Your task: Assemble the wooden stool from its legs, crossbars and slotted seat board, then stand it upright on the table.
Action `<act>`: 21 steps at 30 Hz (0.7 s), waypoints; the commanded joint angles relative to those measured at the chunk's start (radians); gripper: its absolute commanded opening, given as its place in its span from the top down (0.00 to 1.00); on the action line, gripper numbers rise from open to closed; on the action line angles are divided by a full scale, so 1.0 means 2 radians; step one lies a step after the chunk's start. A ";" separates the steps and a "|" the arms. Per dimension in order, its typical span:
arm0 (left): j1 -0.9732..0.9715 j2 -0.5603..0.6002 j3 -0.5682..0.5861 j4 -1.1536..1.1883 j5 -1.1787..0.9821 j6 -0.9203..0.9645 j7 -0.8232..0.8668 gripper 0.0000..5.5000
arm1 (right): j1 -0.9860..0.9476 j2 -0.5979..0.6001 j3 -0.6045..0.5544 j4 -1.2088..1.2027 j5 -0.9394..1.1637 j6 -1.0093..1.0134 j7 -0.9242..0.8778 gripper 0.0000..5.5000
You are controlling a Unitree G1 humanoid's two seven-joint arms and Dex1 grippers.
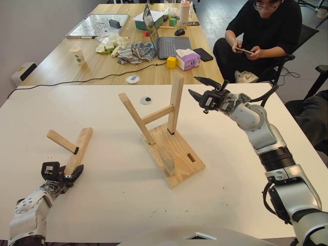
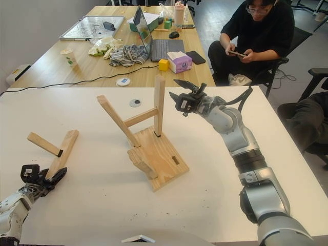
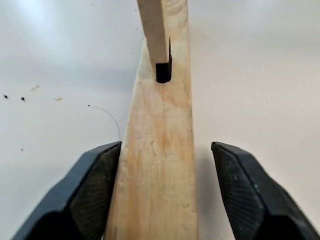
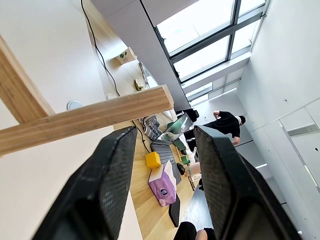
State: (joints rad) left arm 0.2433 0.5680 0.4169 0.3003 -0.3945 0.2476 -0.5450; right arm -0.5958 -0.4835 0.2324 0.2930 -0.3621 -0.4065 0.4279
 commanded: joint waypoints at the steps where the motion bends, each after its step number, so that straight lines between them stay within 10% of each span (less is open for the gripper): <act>1: 0.001 -0.003 -0.002 0.002 0.010 0.004 0.004 0.56 | 0.003 -0.004 0.000 -0.008 -0.002 0.006 0.001 0.62; 21: -0.424 0.031 0.020 -0.286 -0.377 0.408 0.159 0.63 | -0.029 0.010 -0.103 0.003 0.146 0.154 0.014 0.62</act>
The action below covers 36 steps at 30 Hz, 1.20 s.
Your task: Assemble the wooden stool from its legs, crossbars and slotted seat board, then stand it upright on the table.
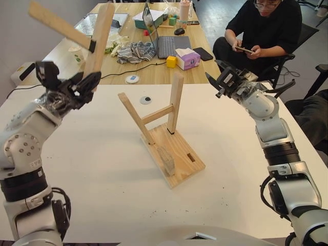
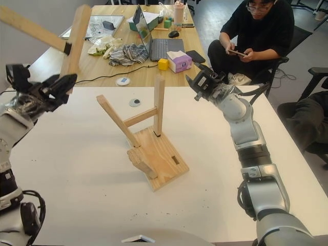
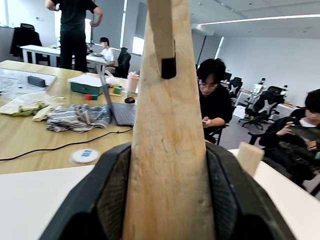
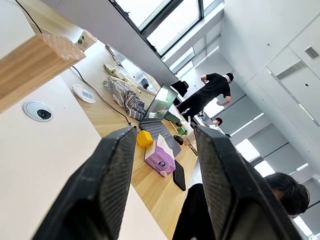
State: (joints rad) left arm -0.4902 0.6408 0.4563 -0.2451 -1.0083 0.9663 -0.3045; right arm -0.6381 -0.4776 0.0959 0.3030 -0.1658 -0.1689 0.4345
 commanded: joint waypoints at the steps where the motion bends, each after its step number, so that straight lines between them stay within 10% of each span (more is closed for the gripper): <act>1: -0.069 -0.012 -0.003 -0.013 -0.098 0.060 0.050 0.63 | -0.010 0.010 -0.048 -0.005 0.078 0.064 0.026 0.62; 15: -0.061 -0.092 -0.069 0.022 -0.361 0.043 0.155 0.63 | -0.087 0.039 -0.228 -0.062 0.608 0.550 0.140 0.31; 36: -0.015 -0.082 -0.124 0.025 -0.374 0.036 0.069 0.63 | -0.155 0.130 -0.255 -0.015 0.797 0.670 -0.055 0.31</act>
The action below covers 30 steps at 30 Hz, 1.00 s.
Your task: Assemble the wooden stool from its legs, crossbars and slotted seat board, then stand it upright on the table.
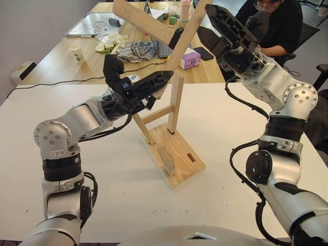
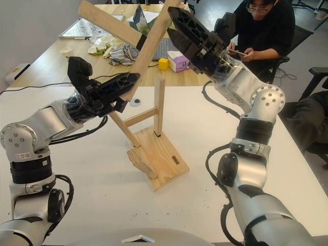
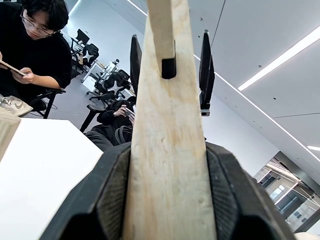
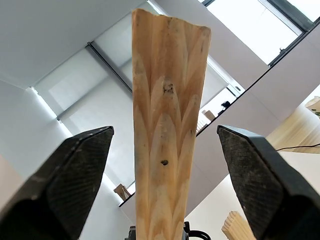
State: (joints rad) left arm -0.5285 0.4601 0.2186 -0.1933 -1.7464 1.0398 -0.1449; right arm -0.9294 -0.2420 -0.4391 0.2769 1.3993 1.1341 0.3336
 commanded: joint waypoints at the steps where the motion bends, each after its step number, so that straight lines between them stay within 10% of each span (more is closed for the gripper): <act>1: 0.004 0.009 -0.006 -0.001 -0.007 0.000 -0.015 0.63 | -0.009 0.013 0.017 -0.001 0.018 0.022 -0.005 0.31; 17: 0.007 0.023 -0.015 -0.001 -0.013 -0.003 -0.033 0.63 | -0.011 0.026 0.025 0.015 0.073 0.027 -0.043 0.61; 30: 0.006 0.027 -0.022 0.007 0.014 -0.002 -0.026 0.50 | -0.006 0.023 0.028 0.002 0.075 0.020 -0.045 0.62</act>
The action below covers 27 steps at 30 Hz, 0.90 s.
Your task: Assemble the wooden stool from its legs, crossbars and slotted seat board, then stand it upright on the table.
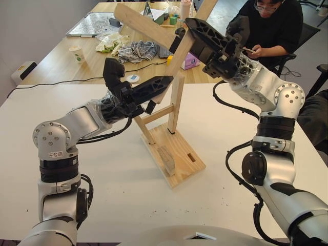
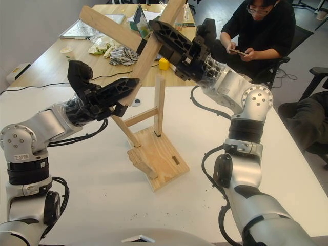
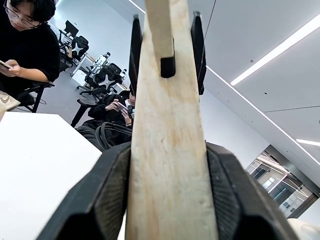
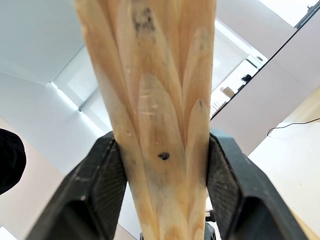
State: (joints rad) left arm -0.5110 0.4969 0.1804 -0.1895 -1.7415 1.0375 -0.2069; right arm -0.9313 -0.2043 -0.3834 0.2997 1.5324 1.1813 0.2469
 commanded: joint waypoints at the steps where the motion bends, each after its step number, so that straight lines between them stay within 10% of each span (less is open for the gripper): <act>1: -0.003 0.011 -0.002 0.006 0.009 -0.001 0.005 0.47 | -0.006 0.002 -0.001 -0.008 0.006 -0.007 -0.001 0.62; 17: 0.086 0.090 0.070 -0.005 -0.014 0.007 -0.029 0.03 | -0.012 -0.062 -0.030 0.039 -0.054 -0.048 0.038 0.63; 27: 0.118 0.101 -0.027 0.016 0.194 0.005 -0.179 0.03 | -0.046 -0.107 -0.057 0.091 -0.101 -0.071 0.087 0.63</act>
State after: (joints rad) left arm -0.2530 0.7083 0.1779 -0.1830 -1.4305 1.0510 -0.5308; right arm -0.9986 -0.4093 -0.4989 0.4707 1.3494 1.0486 0.4100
